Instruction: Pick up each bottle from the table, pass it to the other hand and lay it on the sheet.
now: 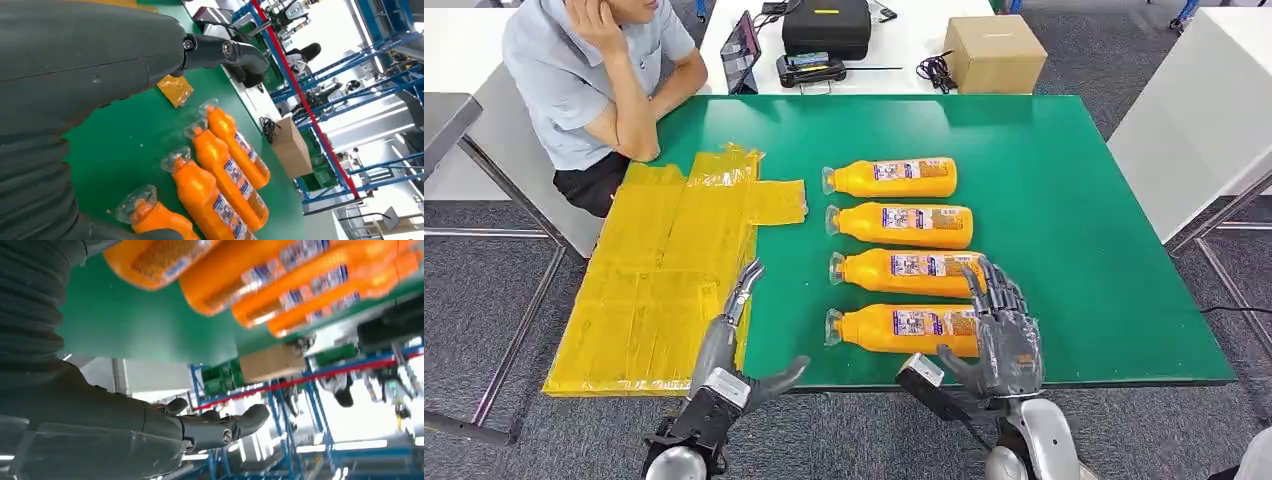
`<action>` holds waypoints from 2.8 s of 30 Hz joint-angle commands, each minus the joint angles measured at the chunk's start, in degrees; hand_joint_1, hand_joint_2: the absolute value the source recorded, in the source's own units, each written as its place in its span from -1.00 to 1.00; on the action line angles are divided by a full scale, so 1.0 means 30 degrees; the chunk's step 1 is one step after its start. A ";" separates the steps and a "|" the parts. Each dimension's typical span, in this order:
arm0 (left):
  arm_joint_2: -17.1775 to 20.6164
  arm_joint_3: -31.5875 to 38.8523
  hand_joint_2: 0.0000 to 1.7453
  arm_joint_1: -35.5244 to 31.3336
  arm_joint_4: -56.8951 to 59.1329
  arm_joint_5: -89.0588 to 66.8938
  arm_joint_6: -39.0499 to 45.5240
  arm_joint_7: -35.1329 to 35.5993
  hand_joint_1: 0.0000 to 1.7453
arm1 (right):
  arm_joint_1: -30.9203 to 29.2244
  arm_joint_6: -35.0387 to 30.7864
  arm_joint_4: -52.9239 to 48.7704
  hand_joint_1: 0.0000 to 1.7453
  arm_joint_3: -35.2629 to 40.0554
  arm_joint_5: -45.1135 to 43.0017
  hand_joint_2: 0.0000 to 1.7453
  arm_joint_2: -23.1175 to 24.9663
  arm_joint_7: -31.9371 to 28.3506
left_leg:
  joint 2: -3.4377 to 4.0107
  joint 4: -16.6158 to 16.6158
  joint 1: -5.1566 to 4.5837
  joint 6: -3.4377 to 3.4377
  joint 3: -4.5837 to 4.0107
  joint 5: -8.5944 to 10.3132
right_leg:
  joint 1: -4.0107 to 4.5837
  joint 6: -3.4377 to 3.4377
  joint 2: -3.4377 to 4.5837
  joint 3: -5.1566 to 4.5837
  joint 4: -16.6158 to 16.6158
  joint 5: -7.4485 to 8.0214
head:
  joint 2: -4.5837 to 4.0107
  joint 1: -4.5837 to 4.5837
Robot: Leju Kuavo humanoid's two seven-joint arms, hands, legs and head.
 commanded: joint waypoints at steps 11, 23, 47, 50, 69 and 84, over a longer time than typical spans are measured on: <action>-0.0233 -0.0680 1.00 -0.0959 0.1566 0.1200 -0.0760 0.0123 -1.00 | -0.2030 0.1222 0.5770 -1.00 0.2348 0.1589 1.00 -0.2361 0.1751 | 0.0004 -0.0015 0.0012 -0.0017 0.0076 -0.0020 | 0.0015 -0.0027 -0.0005 0.0086 -0.0031 -0.0014 | 0.0000 0.0000; -0.0233 -0.0446 1.00 -0.0805 0.1086 0.1384 -0.1007 0.0156 -1.00 | -0.2859 0.1415 0.6130 -1.00 0.3178 0.3727 1.00 -0.2514 0.3574 | 0.0016 -0.0005 0.0010 -0.0018 0.0048 -0.0019 | 0.0013 -0.0026 0.0010 0.0054 -0.0017 -0.0009 | 0.0000 0.0000; -0.0233 -0.0509 1.00 -0.0786 0.0899 0.1157 -0.1233 0.0189 -1.00 | -0.3456 0.2349 0.8460 -1.00 0.1179 0.3063 1.00 -0.1955 0.3845 | 0.0011 0.0006 0.0018 -0.0026 0.0076 -0.0034 | 0.0022 -0.0035 0.0000 0.0088 -0.0011 -0.0026 | 0.0000 -0.0007; -0.0233 -0.0509 1.00 -0.0786 0.0899 0.1157 -0.1233 0.0189 -1.00 | -0.3456 0.2349 0.8460 -1.00 0.1179 0.3063 1.00 -0.1955 0.3845 | -0.0012 -0.0003 0.0007 -0.0014 0.0034 -0.0004 | 0.0010 -0.0019 -0.0018 0.0044 -0.0012 -0.0006 | 0.0000 0.0000; -0.0233 -0.0487 1.00 -0.0792 0.0915 0.1138 -0.1240 0.0183 -1.00 | -0.3416 0.2645 0.8616 -1.00 0.1223 0.3003 1.00 -0.2061 0.3890 | -0.0004 -0.0005 0.0008 -0.0016 0.0082 -0.0009 | 0.0011 -0.0023 -0.0014 0.0085 -0.0014 -0.0007 | 0.0000 0.0000; -0.0233 -0.0643 1.00 -0.1395 0.1747 0.1860 -0.1988 -0.0613 -1.00 | -0.2423 0.6054 1.1338 1.00 0.0846 -0.1646 1.00 -0.5312 0.3006 | -0.0137 -0.0031 0.0021 -0.0011 0.0166 -0.0002 | 0.0026 -0.0021 -0.0152 0.0223 -0.0070 -0.0034 | 0.0000 -0.0015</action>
